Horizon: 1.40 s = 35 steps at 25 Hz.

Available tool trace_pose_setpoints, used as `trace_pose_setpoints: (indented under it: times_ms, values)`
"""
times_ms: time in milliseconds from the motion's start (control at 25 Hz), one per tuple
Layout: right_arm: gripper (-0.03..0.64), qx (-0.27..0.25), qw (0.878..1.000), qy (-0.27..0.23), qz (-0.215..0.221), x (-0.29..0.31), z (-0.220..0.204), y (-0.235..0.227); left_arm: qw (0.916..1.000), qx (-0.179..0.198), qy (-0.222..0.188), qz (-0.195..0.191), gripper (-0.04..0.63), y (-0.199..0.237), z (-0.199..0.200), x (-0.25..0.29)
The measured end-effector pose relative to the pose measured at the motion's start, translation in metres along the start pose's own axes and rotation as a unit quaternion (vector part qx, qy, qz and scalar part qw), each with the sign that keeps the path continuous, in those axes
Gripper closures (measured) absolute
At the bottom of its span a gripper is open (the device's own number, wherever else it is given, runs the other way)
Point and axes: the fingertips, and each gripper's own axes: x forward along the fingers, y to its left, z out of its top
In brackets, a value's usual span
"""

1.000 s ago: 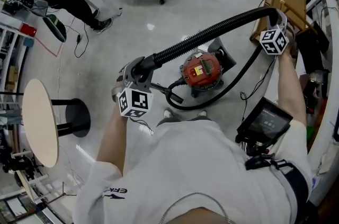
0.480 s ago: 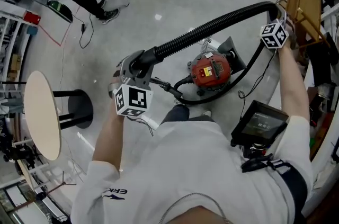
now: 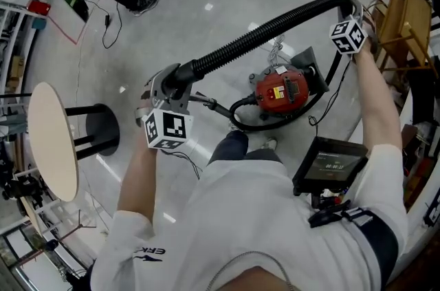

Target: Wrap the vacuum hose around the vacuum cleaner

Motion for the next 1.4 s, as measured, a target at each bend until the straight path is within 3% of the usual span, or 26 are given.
trace_pose_setpoints:
  times_ms: [680,1040,1400]
  values:
    - [0.459,-0.023,0.995,0.001,0.101,0.087,0.082,0.155,0.9962,-0.021,0.082,-0.019,0.456,0.011,-0.135,0.045]
    - [0.46,-0.024,0.988,-0.014,0.152,0.098,0.129,0.256,0.9916,-0.029,0.124,-0.024,0.456,0.005,-0.21,0.031]
    - [0.459,-0.041,0.982,-0.018,0.182,0.095,0.167,0.323,0.9826,-0.053,0.175,-0.034,0.456,-0.011,-0.289,0.016]
